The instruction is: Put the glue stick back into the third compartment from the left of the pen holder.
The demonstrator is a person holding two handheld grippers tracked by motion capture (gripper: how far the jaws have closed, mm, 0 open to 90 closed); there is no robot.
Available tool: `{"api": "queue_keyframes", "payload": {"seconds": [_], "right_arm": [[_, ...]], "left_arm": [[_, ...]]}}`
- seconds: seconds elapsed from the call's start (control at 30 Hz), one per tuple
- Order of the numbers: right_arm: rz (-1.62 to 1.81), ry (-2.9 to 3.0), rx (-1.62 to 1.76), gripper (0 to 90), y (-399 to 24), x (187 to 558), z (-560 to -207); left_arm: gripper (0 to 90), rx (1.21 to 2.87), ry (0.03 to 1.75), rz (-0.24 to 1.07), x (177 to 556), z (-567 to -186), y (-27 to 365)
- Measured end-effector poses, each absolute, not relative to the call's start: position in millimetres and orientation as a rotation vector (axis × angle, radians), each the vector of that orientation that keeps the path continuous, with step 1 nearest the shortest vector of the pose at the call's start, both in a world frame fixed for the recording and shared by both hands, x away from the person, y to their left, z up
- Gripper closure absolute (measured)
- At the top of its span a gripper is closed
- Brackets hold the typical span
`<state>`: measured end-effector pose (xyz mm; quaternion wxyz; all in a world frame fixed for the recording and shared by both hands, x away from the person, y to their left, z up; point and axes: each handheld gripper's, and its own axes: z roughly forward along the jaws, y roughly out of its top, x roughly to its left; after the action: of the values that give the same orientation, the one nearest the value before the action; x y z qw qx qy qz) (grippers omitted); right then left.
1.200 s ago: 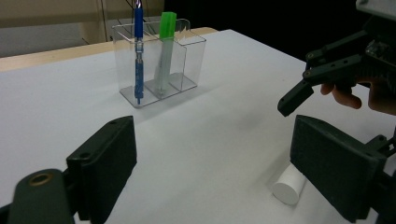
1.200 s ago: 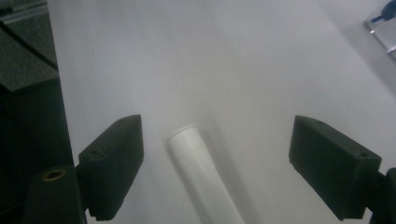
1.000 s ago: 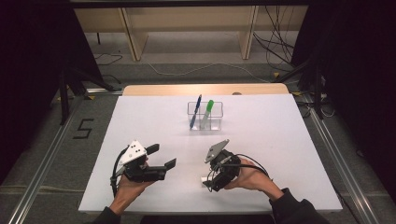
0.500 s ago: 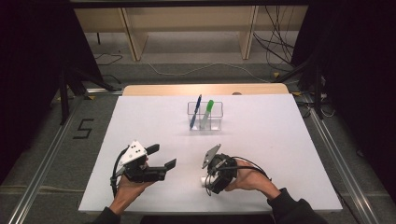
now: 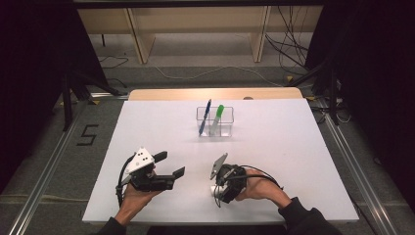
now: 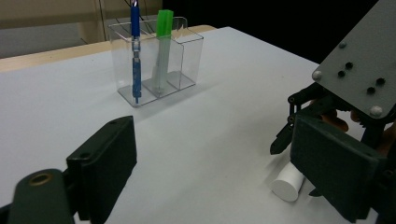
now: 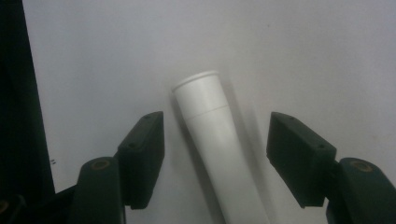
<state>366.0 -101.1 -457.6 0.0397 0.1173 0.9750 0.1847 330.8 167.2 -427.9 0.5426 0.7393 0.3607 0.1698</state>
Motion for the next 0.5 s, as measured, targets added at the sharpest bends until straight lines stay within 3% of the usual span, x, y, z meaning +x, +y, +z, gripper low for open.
{"api": "queue_keyframes", "payload": {"seconds": [0.5], "right_arm": [[0.533, 3.009, 0.33, 49.1, -101.3, 368.6, -460.2]], "left_arm": [[14.1, 1.754, 0.855, 0.404, 330.1, -427.7, 167.7]]}}
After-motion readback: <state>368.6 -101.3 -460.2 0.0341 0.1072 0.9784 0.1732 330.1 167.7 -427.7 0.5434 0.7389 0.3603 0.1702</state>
